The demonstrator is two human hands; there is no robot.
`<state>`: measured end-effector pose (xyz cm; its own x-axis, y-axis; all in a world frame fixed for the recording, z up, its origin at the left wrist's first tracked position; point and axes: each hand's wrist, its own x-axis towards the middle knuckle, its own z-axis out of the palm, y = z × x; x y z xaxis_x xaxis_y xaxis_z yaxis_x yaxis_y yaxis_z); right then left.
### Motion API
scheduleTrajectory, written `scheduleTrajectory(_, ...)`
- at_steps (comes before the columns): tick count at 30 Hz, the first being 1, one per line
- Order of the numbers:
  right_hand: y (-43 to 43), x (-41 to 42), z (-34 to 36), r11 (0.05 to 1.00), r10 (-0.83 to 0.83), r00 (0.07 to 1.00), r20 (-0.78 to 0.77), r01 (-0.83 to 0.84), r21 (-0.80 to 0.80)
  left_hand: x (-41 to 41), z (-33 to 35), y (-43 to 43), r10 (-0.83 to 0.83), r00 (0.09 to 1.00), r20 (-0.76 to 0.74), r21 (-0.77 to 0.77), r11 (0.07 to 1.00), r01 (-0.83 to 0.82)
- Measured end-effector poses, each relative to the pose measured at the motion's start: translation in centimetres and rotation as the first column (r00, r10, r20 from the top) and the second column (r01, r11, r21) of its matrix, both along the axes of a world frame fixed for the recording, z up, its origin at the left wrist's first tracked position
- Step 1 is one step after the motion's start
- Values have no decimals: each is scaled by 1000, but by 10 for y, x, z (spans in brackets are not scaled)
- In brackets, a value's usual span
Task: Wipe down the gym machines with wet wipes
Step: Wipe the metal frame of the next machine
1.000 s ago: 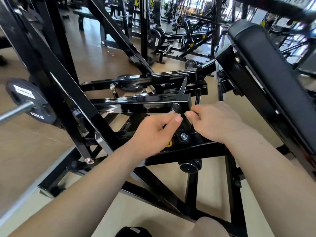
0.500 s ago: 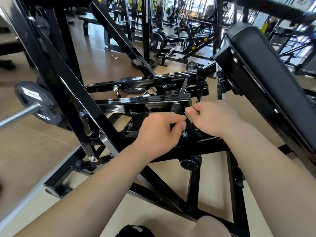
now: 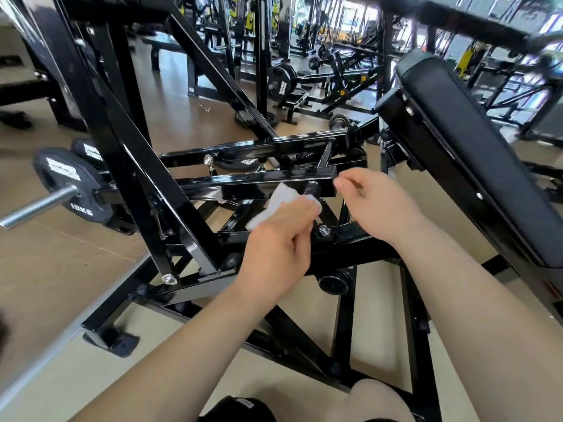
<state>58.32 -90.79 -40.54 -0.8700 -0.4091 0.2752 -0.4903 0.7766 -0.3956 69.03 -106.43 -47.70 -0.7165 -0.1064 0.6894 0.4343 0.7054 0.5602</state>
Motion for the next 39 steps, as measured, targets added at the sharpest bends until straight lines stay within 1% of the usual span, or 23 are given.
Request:
scheduleTrajectory(1,-1,2,1,999,-12,1000,-18,12,-41,-7,2,-3,6,1000,-17,5,1000,-6)
scheduleTrajectory(2,-1,6,3,996,-27,997,-78,21,-82,-13,8,-7,18,1000,1,44,999,-18)
scheduleTrajectory(4,2,17,3,989,-96,962,-255,63,-137,-23,21,-10,79,996,46,135,987,-85)
scheduleTrajectory(5,6,24,-1,982,-144,938,-315,96,-161,-25,27,-6,97,995,35,167,981,-101)
scheduleTrajectory(6,9,30,-6,974,-178,932,-315,121,-193,-24,33,4,85,996,-2,188,979,-83)
scheduleTrajectory(8,19,41,-19,942,-209,960,-186,146,-303,-18,39,31,-33,996,-85,231,971,52)
scheduleTrajectory(9,25,48,-24,913,-196,975,-104,143,-381,-16,37,44,-117,990,-82,245,960,134)
scheduleTrajectory(10,32,53,-27,882,-165,986,-36,131,-452,-16,34,53,-180,982,-53,244,952,188)
scheduleTrajectory(12,44,63,-33,853,-89,995,46,100,-512,-18,22,61,-208,978,24,185,962,200)
scheduleTrajectory(14,48,66,-36,855,-34,996,87,74,-514,-14,19,62,-197,976,91,139,973,184)
scheduleTrajectory(17,48,64,-42,835,-48,994,103,96,-542,-6,29,66,-265,936,231,118,963,243)
scheduleTrajectory(18,48,62,-45,841,-59,995,75,90,-534,-8,32,67,-296,908,295,136,954,267)
scheduleTrajectory(20,49,59,-51,865,-68,997,23,71,-497,-24,39,66,-369,833,413,242,926,290)
scheduleTrajectory(22,51,58,-55,878,-63,998,6,59,-474,-32,43,63,-401,784,474,301,910,283)
scheduleTrajectory(24,53,57,-55,885,-56,998,3,51,-464,-18,35,65,-393,791,468,298,913,278)
scheduleTrajectory(26,53,58,-54,891,-57,998,10,55,-450,12,23,69,-371,847,381,266,921,284)
scheduleTrajectory(28,55,58,-53,881,-45,998,31,55,-469,30,12,72,-353,876,327,203,932,300)
scheduleTrajectory(31,56,58,-51,832,-21,996,88,66,-552,7,21,67,-347,859,377,212,935,285)
scheduleTrajectory(33,57,60,-49,828,-21,995,99,73,-556,-13,36,66,-338,824,455,213,940,268)
scheduleTrajectory(34,57,61,-49,830,-19,995,97,70,-554,-17,39,68,-344,816,465,227,937,265)
scheduleTrajectory(35,56,61,-49,833,-12,995,96,63,-550,-15,39,71,-345,824,450,235,936,263)
scheduleTrajectory(38,56,61,-49,843,-22,995,100,73,-534,20,22,77,-308,899,312,193,947,257)
scheduleTrajectory(39,56,60,-50,844,-30,995,94,75,-531,29,16,77,-326,900,288,203,940,276)
